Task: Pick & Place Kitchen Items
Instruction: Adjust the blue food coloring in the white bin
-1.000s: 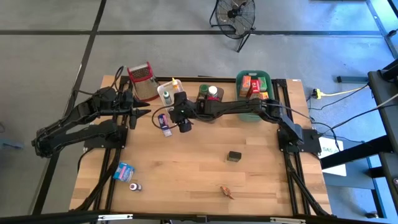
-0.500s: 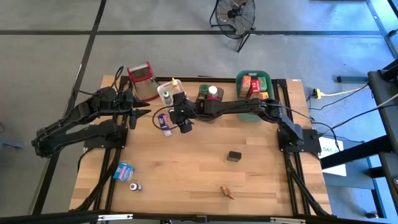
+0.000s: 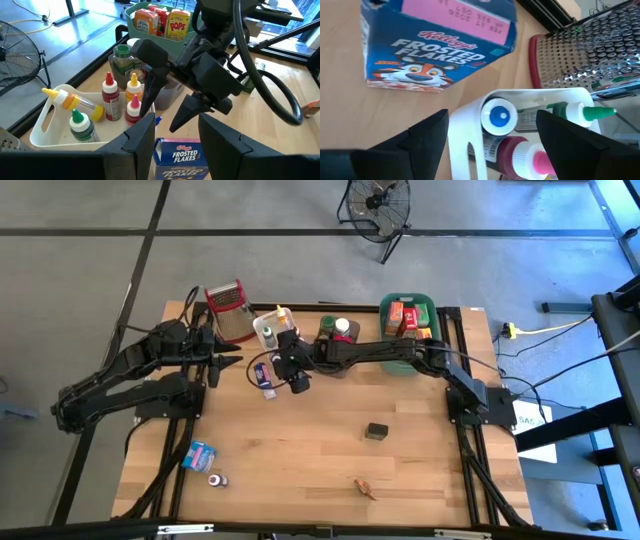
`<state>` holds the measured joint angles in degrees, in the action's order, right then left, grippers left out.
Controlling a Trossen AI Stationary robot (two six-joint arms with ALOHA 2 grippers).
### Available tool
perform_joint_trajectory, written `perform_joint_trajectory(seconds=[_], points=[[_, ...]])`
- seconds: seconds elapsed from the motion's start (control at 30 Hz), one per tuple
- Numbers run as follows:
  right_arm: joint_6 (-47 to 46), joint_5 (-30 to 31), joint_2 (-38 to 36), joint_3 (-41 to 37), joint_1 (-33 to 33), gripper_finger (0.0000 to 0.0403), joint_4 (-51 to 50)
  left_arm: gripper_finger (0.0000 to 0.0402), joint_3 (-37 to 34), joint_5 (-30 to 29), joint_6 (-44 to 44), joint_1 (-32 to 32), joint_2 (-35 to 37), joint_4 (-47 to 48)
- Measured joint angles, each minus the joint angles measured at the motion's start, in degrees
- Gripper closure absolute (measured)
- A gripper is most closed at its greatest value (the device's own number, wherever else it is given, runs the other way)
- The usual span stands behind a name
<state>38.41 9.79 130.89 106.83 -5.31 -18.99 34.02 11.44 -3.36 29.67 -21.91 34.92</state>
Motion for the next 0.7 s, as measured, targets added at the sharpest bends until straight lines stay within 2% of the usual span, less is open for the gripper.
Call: perform_joint_trajectory(seconds=[0.17, 0.5, 0.7], points=[[0.00, 0.03, 0.00, 0.00, -0.06, 0.0108, 0.29, 0.0256, 0.00, 0.00, 0.16, 0.00, 0.00, 0.00], [0.02, -0.02, 0.00, 0.00, -0.13, 0.0154, 0.38, 0.0256, 0.00, -0.01, 0.19, 0.00, 0.01, 0.00], [-0.02, -4.16, 0.00, 0.00, -0.38, 0.0170, 0.77, 0.0256, 0.00, -0.02, 0.18, 0.00, 0.00, 0.02]])
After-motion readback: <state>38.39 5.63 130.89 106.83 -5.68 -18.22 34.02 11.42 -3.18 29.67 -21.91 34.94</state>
